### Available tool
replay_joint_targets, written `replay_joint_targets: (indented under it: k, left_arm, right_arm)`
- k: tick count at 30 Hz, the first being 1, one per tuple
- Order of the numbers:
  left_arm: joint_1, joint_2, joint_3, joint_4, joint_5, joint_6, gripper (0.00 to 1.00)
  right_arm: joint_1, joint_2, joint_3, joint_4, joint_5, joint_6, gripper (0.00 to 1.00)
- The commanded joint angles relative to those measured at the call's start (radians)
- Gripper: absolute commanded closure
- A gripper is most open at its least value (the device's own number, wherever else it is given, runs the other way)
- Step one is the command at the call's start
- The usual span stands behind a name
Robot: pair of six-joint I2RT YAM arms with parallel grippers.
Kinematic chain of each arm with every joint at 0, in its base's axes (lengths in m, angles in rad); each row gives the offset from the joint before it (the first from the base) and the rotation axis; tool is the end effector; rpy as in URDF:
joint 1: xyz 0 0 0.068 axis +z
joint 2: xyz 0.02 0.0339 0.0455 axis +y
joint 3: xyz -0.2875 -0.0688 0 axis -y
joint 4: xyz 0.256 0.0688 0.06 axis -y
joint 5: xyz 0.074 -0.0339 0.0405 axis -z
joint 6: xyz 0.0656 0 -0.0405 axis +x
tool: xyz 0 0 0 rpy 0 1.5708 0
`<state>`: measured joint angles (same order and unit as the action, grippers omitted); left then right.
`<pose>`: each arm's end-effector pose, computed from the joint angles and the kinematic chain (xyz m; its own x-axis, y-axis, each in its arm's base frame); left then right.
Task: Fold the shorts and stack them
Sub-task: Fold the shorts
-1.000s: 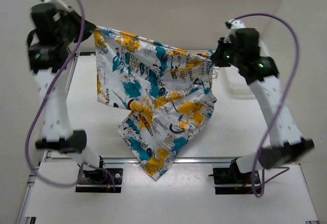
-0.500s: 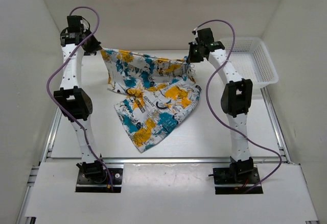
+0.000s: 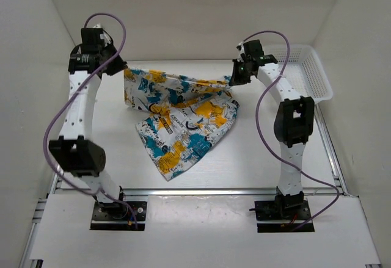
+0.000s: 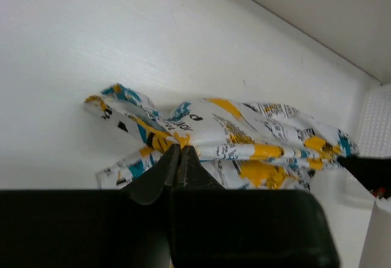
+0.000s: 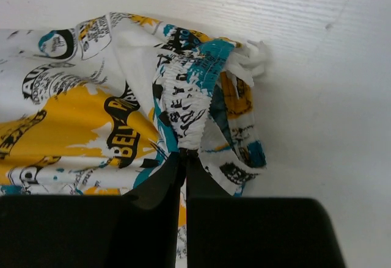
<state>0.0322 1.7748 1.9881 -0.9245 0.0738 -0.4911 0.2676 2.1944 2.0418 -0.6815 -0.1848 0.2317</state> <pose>0.4213 0.0087 0.4169 -0.5865 -0.4894 -0.6453 -0.2868 0.8706 -0.3997 0.5206 0.1552 0.2647 -0.7823 0.0196 -0.6226 -0.2048 0.9359 0.2867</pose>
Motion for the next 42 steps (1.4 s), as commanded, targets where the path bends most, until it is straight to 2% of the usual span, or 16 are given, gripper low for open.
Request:
replay_joint_targets:
  k: [1, 5, 10, 16, 23, 28, 33, 39, 40, 42]
  left_arm:
    - [-0.041, -0.242, -0.124, 0.024, -0.071, 0.009, 0.9]
    - [-0.064, -0.446, -0.349, 0.024, -0.071, -0.027, 0.9]
    - [-0.146, -0.679, -0.615, 0.024, -0.097, -0.095, 0.9]
    - [-0.218, -0.843, -0.84, -0.011, -0.117, -0.196, 0.9]
    - [-0.299, -0.956, -1.066, -0.031, -0.098, -0.276, 0.9]
    - [-0.333, -0.965, -1.133, -0.066, -0.062, -0.32, 0.9]
    - [-0.354, -0.965, -1.169, -0.155, -0.039, -0.371, 0.9]
    - [-0.387, -1.055, -1.158, -0.258, 0.032, -0.394, 0.9]
    - [-0.387, -1.055, -1.158, -0.273, 0.049, -0.394, 0.83]
    - [-0.387, -1.055, -1.158, -0.298, 0.101, -0.348, 0.58]
  right_arm:
    - [-0.027, -0.129, -0.072, -0.001, 0.044, -0.015, 1.0]
    - [-0.027, -0.218, -0.189, 0.036, 0.064, -0.015, 1.0]
    - [-0.027, -0.361, -0.337, 0.077, 0.093, 0.05, 1.0]
    - [-0.027, -0.508, -0.521, 0.068, 0.136, 0.075, 1.0]
    - [-0.027, -0.674, -0.75, 0.026, 0.196, 0.107, 1.0]
    - [-0.027, -0.832, -0.925, 0.026, 0.211, 0.116, 1.0]
    - [-0.027, -0.933, -1.012, 0.007, 0.242, 0.127, 1.0]
    - [0.021, -1.081, -1.108, -0.013, 0.272, 0.173, 1.0]
    - [0.03, -1.117, -1.118, -0.013, 0.263, 0.173, 1.0]
    - [0.05, -1.148, -1.144, -0.058, 0.272, 0.182, 0.84]
